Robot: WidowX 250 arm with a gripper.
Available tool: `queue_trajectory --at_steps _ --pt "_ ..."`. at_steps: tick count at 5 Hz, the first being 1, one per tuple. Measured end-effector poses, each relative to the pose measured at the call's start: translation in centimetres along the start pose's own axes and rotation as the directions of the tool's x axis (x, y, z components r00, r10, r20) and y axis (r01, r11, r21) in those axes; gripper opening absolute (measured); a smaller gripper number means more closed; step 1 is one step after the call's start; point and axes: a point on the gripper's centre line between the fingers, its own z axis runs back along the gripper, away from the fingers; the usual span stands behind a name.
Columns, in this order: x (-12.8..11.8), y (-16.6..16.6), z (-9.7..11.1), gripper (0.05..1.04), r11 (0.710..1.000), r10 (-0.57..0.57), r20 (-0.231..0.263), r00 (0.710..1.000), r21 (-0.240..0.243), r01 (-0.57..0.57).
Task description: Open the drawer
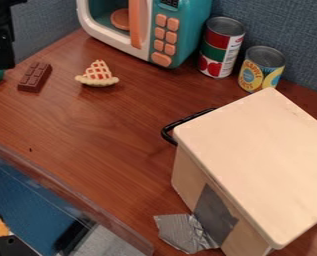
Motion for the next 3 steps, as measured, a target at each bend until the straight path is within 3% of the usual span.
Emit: queue_trajectory --at_steps 1,3 --pt "0.0 -0.3 -0.7 0.999 1.000 0.012 -0.001 1.000 -0.027 -0.012" --pt "4.3 -2.4 -2.8 0.999 0.997 0.071 0.074 0.995 -0.039 -0.068"
